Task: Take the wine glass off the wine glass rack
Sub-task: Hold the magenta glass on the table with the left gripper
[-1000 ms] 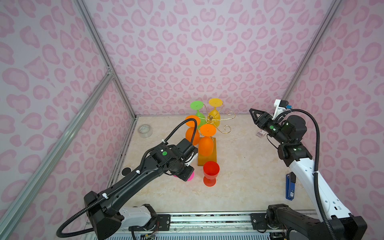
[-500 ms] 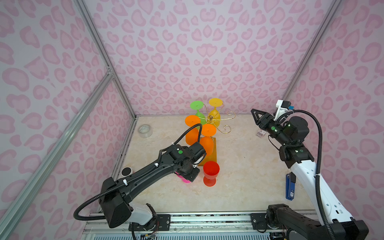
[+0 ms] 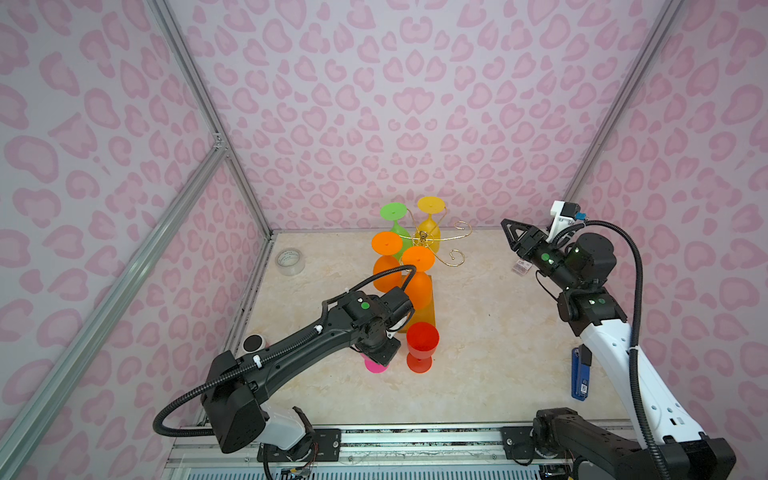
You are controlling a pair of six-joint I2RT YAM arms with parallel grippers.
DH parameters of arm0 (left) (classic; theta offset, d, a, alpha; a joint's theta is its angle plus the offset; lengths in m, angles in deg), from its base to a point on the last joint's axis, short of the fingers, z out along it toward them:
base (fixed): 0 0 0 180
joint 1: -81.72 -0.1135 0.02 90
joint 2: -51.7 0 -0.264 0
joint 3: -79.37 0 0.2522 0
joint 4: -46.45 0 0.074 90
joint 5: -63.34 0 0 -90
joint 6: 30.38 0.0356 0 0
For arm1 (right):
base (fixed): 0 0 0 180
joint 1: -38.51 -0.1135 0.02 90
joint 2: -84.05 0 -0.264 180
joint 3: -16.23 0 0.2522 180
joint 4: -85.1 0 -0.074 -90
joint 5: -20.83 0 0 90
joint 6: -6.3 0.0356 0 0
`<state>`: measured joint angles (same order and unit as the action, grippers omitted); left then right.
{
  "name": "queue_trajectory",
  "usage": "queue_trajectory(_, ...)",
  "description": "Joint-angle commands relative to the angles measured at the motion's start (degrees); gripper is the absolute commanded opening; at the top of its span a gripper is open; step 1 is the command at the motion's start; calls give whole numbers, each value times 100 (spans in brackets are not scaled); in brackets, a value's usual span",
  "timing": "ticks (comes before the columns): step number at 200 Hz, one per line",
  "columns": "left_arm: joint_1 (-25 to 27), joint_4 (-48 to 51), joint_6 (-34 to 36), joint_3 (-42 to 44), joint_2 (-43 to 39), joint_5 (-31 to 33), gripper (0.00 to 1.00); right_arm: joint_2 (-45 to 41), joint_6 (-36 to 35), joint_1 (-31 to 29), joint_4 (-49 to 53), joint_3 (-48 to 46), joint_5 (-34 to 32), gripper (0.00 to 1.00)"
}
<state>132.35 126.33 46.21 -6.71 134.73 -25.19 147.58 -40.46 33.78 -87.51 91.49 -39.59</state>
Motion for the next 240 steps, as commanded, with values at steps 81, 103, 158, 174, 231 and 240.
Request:
queue_trajectory(81, 80, 216, -171, -225, -282, 7, 30, 98, 87, 20, -228, -61, 66, 50)
queue_trajectory(103, 113, 279, -216, -221, -343, 46, 31, 96, 114, 21, -267, -87, 74, 50)
queue_trajectory(158, 223, 366, -304, -101, -499, 57, 35, 90, 123, 25, -277, -94, 87, 50)
queue_trajectory(174, 291, 374, -329, -67, -554, 56, 35, 95, 125, 18, -277, -107, 83, 50)
queue_trajectory(231, 565, 383, -469, 59, -636, 99, 42, 90, 143, 22, -312, -144, 91, 50)
queue_trajectory(240, 603, 383, -487, 62, -655, 116, 42, 95, 147, 24, -312, -152, 92, 50)
